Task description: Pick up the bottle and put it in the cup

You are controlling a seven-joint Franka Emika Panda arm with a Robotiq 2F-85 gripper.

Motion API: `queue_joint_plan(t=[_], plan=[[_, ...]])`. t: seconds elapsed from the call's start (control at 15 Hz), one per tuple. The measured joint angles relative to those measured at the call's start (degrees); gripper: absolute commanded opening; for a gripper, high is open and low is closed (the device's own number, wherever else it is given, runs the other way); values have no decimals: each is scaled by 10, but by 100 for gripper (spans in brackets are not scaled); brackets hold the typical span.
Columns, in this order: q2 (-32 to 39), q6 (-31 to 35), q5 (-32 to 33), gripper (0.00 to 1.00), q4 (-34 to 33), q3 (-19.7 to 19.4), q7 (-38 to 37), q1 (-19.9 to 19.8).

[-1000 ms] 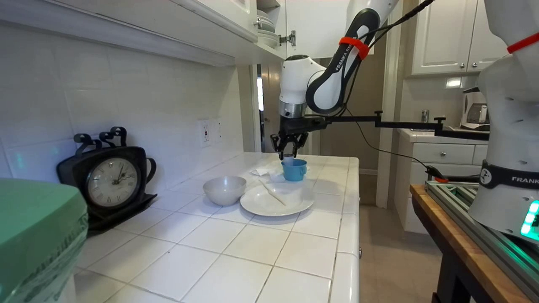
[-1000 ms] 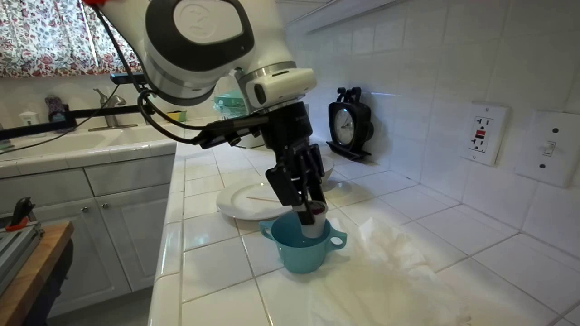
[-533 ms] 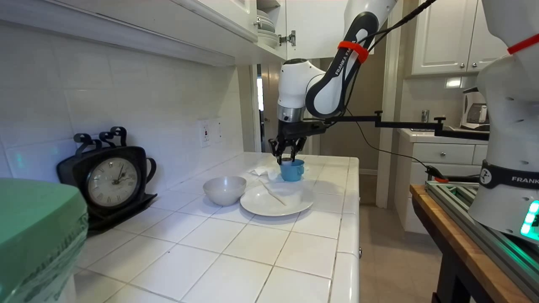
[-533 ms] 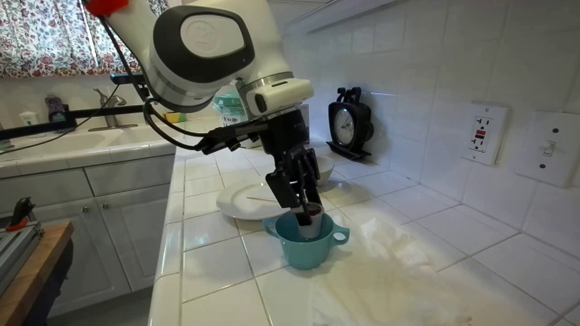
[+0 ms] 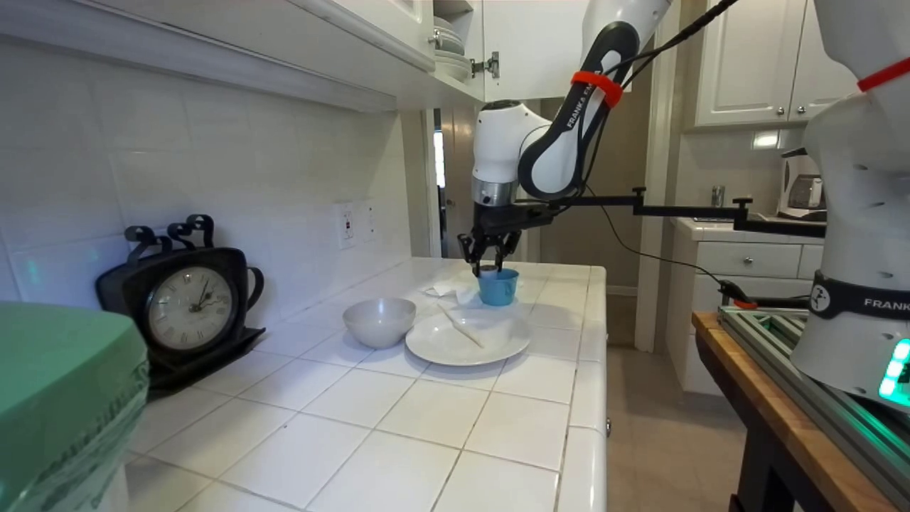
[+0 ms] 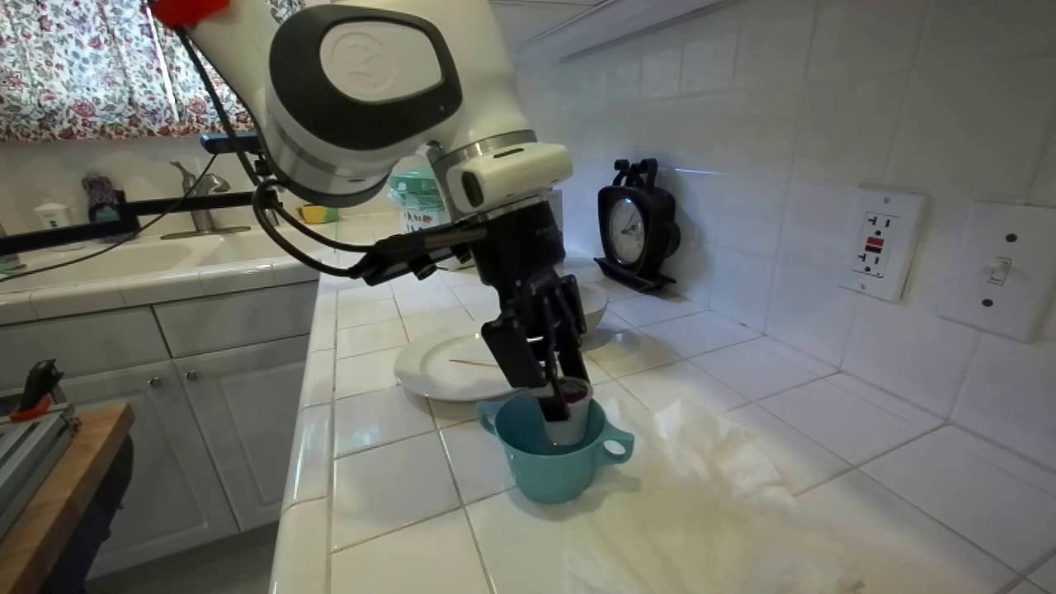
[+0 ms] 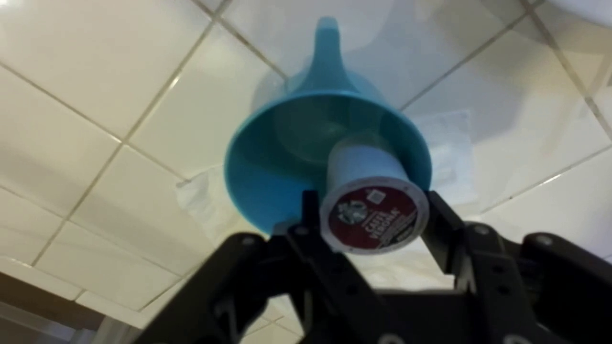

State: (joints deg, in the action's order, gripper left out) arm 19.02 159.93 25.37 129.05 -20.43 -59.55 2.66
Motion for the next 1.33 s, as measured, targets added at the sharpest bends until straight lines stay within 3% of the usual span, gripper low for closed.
queue_joint_plan(t=[1.33], plan=[[-33, -26, 10, 29, 23, -24, -18, 18]])
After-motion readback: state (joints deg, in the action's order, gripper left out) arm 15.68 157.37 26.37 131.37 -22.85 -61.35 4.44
